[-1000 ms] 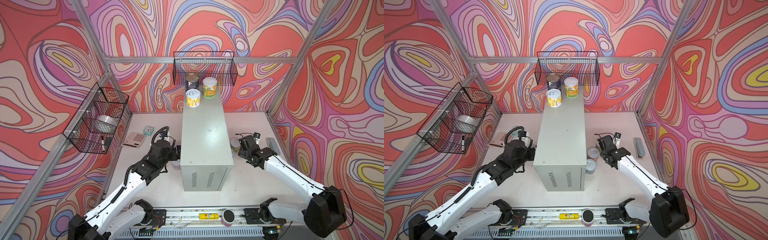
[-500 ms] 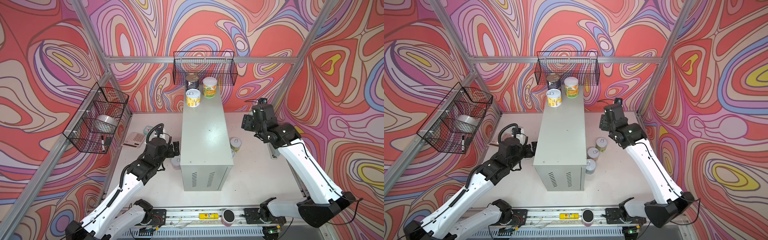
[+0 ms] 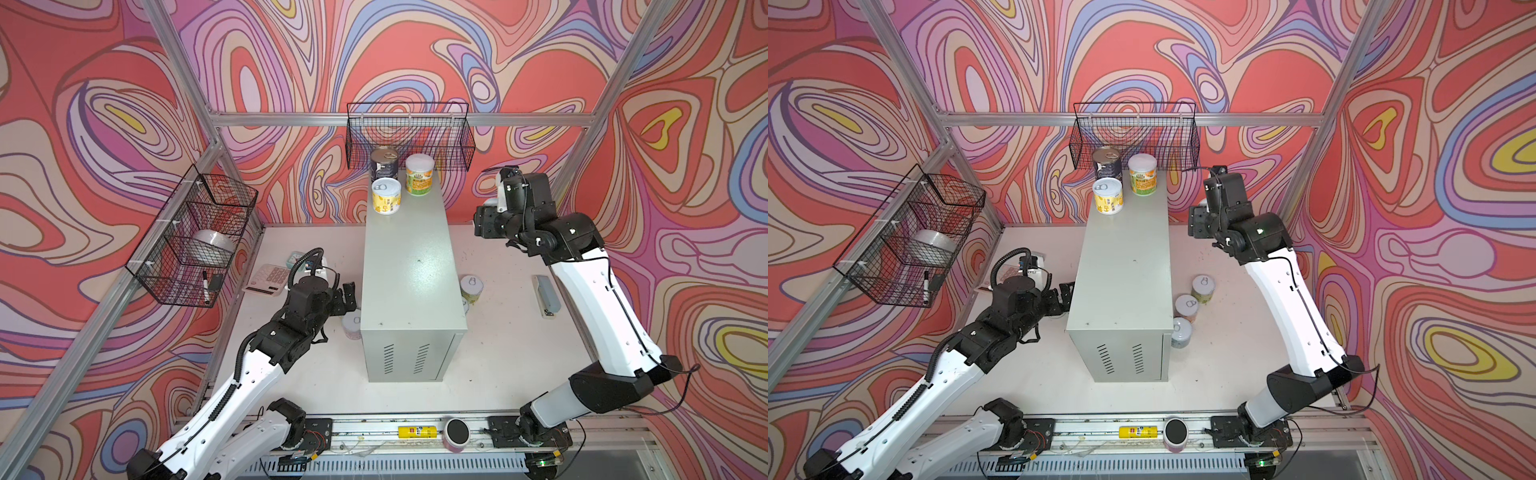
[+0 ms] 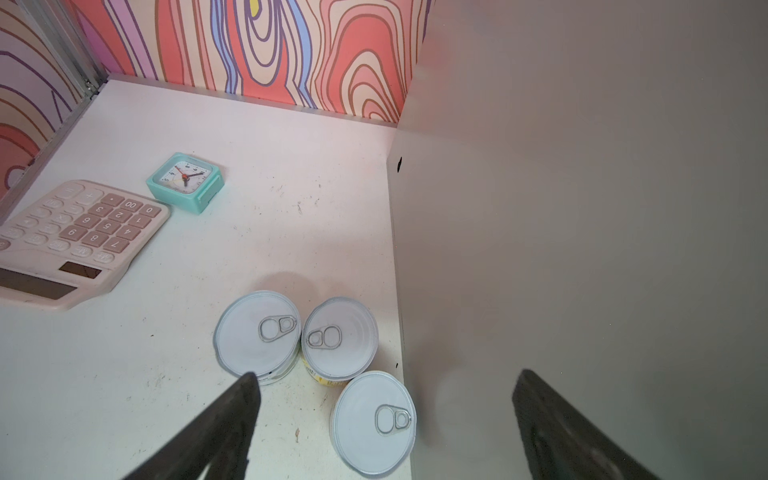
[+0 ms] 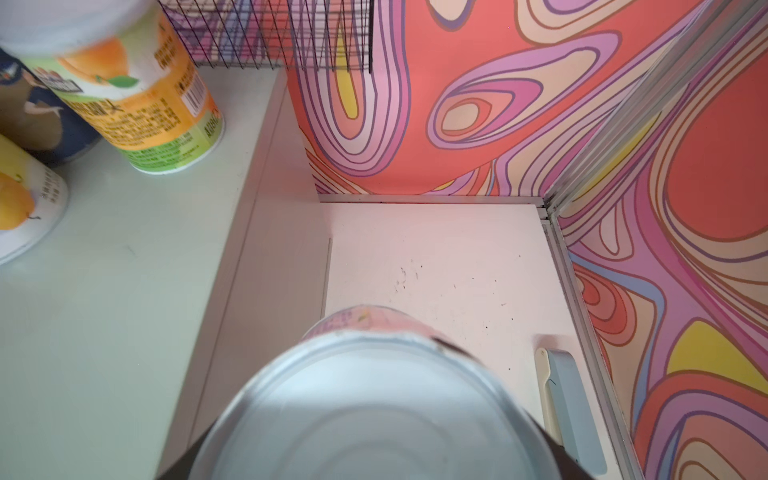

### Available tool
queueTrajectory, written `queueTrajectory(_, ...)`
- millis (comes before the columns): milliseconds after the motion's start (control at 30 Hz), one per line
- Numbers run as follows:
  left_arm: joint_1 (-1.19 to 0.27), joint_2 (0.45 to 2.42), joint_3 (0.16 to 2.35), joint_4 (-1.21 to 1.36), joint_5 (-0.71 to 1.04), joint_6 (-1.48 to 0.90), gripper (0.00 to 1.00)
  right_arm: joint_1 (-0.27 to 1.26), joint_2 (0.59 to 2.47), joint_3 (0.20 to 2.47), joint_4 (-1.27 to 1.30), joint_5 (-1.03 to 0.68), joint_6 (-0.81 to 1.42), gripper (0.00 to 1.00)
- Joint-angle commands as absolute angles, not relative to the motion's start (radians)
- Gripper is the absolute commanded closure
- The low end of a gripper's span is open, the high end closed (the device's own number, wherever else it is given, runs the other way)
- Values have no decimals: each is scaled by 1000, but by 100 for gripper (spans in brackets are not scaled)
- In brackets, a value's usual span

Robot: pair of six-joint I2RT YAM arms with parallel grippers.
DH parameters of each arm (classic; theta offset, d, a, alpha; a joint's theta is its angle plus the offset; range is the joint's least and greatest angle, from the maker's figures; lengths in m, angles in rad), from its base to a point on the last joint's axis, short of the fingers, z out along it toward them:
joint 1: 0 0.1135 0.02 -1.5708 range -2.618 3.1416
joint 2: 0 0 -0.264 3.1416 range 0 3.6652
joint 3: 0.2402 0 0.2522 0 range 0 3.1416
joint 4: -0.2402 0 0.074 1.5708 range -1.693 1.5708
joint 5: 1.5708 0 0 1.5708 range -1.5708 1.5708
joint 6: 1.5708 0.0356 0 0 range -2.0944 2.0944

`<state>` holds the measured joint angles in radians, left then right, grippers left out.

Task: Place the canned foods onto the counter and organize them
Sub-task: 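Lift the pink can with the right gripper up to the cabinet top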

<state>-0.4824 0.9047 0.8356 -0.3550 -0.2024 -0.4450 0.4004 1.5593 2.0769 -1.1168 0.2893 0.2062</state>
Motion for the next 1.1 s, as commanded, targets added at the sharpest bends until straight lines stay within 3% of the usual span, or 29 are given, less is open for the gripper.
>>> queueTrajectory(0, -475, 908, 854, -346, -212, -434, 4, 399, 1585, 2201, -1097, 217, 191, 100)
queueTrajectory(500, -471, 917, 874, -342, -190, -439, 4, 432, 1850, 2633, -1270, 68, 218, 100)
queueTrajectory(1067, -472, 923, 879, -340, -194, -445, 4, 556, 1938, 2638, -1215, 117, 221, 100)
